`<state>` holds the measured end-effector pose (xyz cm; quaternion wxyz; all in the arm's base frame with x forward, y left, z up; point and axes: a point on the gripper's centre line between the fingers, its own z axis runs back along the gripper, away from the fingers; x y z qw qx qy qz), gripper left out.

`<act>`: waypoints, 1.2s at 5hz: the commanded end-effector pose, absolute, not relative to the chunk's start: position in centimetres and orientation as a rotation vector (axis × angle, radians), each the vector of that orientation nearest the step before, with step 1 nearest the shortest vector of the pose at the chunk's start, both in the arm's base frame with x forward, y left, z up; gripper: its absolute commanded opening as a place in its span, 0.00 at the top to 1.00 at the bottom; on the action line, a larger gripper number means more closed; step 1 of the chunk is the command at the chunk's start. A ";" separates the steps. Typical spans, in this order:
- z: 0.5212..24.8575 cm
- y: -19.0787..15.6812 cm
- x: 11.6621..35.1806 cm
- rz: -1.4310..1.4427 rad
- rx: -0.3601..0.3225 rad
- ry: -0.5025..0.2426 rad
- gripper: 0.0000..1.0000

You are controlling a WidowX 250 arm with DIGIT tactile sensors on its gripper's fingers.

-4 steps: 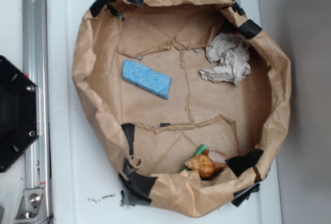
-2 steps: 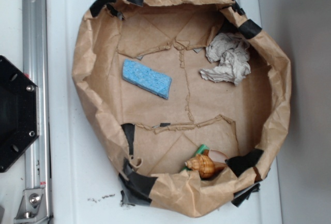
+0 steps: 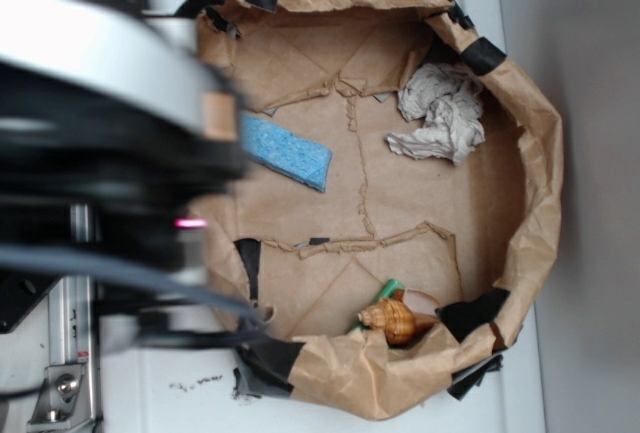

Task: Grab the blue sponge.

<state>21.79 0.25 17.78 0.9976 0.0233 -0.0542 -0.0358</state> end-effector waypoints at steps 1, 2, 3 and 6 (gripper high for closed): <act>8.9 1.0 23.6 -0.093 0.072 0.035 0.00; 6.6 2.4 21.8 -0.014 0.053 0.076 0.00; 6.6 2.4 21.8 -0.014 0.053 0.076 0.00; 2.6 3.0 22.4 -0.089 0.085 0.064 0.00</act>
